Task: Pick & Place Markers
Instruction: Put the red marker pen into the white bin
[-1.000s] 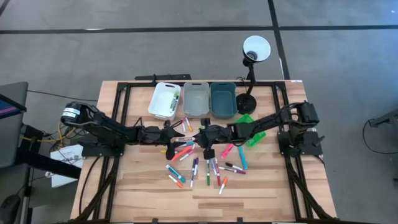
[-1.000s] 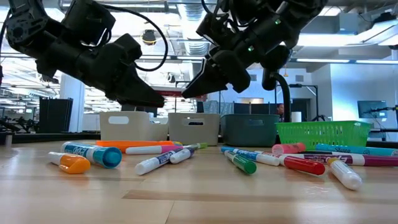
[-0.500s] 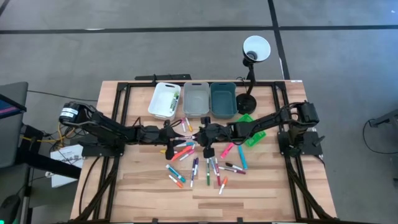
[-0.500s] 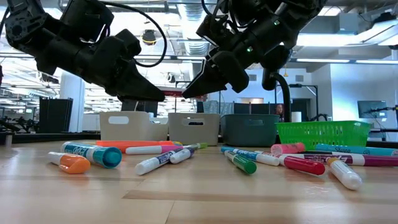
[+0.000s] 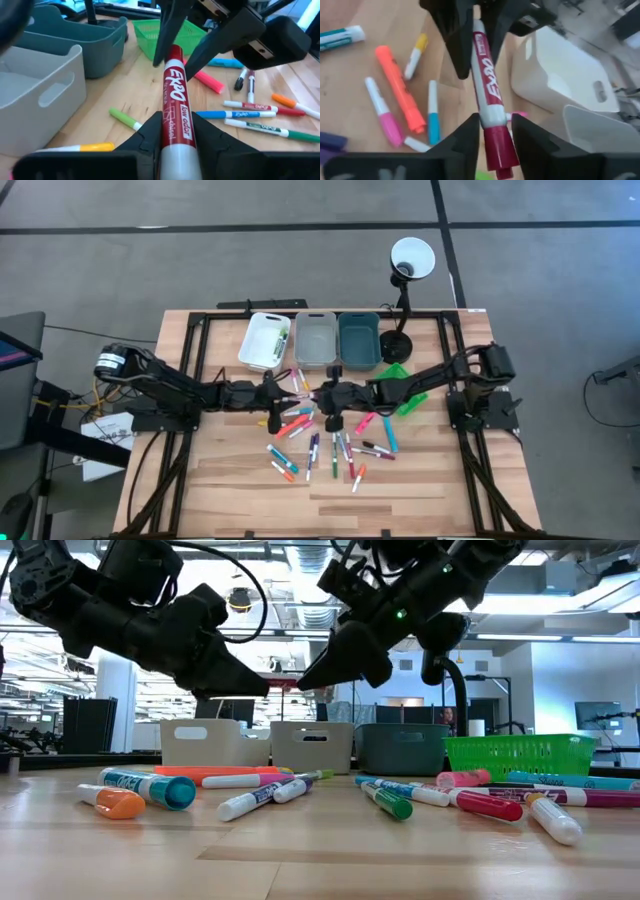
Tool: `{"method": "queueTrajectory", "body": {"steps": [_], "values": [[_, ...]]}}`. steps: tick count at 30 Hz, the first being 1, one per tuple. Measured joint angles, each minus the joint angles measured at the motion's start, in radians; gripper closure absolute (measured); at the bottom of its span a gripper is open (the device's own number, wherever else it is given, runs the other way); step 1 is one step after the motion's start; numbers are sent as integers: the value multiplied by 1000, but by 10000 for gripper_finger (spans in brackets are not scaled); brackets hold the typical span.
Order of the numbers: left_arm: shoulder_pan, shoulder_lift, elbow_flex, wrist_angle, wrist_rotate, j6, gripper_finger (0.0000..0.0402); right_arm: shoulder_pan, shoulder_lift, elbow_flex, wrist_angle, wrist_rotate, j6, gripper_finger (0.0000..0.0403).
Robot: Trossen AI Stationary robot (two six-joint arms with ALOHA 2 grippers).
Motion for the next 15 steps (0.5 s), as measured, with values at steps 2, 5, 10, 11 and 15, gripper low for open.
{"method": "queueTrajectory", "body": {"steps": [2, 5, 10, 11, 15], "values": [[0, 0, 0, -6, -11, 0, 331, 11, -16, -1, -17, 34, -23, 272], [-1, -11, -1, -13, -57, 1, 329, 37, -50, 0, -33, 154, -51, 239], [10, -94, -1, -22, -292, 53, 327, 89, -127, 0, -104, 366, -80, 193], [17, -123, -1, -34, -353, 81, 328, 99, -145, 0, -124, 390, -75, 187], [68, -249, 0, -141, -534, 159, 328, 123, -193, 0, -173, 406, -24, 175]]}}
